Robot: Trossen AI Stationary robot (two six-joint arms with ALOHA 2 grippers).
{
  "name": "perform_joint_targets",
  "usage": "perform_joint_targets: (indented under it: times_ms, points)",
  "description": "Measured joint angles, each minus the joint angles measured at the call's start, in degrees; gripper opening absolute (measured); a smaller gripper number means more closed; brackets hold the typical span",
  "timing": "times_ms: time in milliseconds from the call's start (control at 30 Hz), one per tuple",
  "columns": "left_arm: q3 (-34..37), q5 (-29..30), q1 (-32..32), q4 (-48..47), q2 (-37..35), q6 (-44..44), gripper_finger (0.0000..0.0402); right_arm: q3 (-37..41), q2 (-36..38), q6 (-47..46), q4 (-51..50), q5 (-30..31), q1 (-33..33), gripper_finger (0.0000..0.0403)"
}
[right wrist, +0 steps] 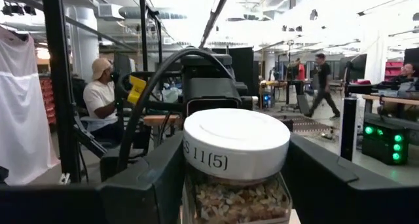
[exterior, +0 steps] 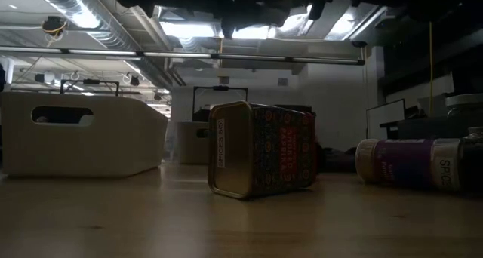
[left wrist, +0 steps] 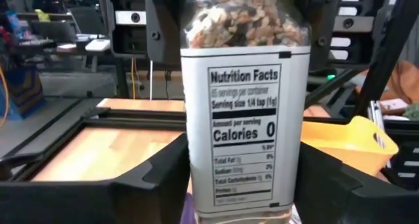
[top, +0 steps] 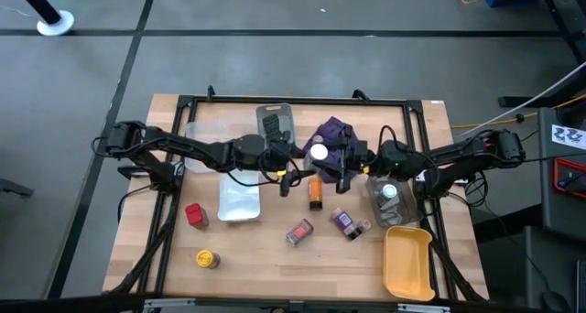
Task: Sort spices by type
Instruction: Put the white seasoning bottle into the black transparent bin
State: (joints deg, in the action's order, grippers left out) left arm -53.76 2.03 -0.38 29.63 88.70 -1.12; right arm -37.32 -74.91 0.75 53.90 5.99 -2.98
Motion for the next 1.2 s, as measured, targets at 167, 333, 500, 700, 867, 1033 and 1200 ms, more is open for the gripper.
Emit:
perform_joint_targets:
  times_ms: [167, 333, 500, 700, 867, 1033, 1200]
  points:
    - [0.0, 0.08, 0.09, -0.04, 0.36, -0.11, 0.0185, 0.0, 0.0, 0.19, -0.6, 0.53, 0.0, 0.0221]
    - [0.0, -0.44, 0.07, -0.59, 0.36, -0.17, 0.0185, -0.02, 0.0, -0.5, -1.36, 0.43, 0.0, 0.0241]
    - [0.0, -0.53, 0.0, -2.35, 0.42, 0.02, 0.0185, -0.07, 0.02, -3.47, -4.32, 0.41, 0.0, 0.0259]
    - [0.0, -0.51, 0.0, -8.81, 0.42, 0.02, 0.0185, -3.82, 0.5, -5.38, -17.16, 0.91, 0.0, 0.0279]
    - [0.0, -0.56, 0.0, -16.52, 0.42, 0.04, 0.0185, -12.69, 0.87, -4.64, -42.38, -1.01, 0.0, 0.0285]
    - [0.02, -0.77, -0.02, -22.24, 0.42, 0.11, 0.0185, -23.3, 0.76, -0.52, -68.26, -2.62, 0.0, 0.0286]
    - [0.02, -2.34, -0.36, -23.18, 0.42, 2.14, 0.0185, -27.68, 0.76, -0.06, -75.02, -2.62, 0.02, 0.0286]
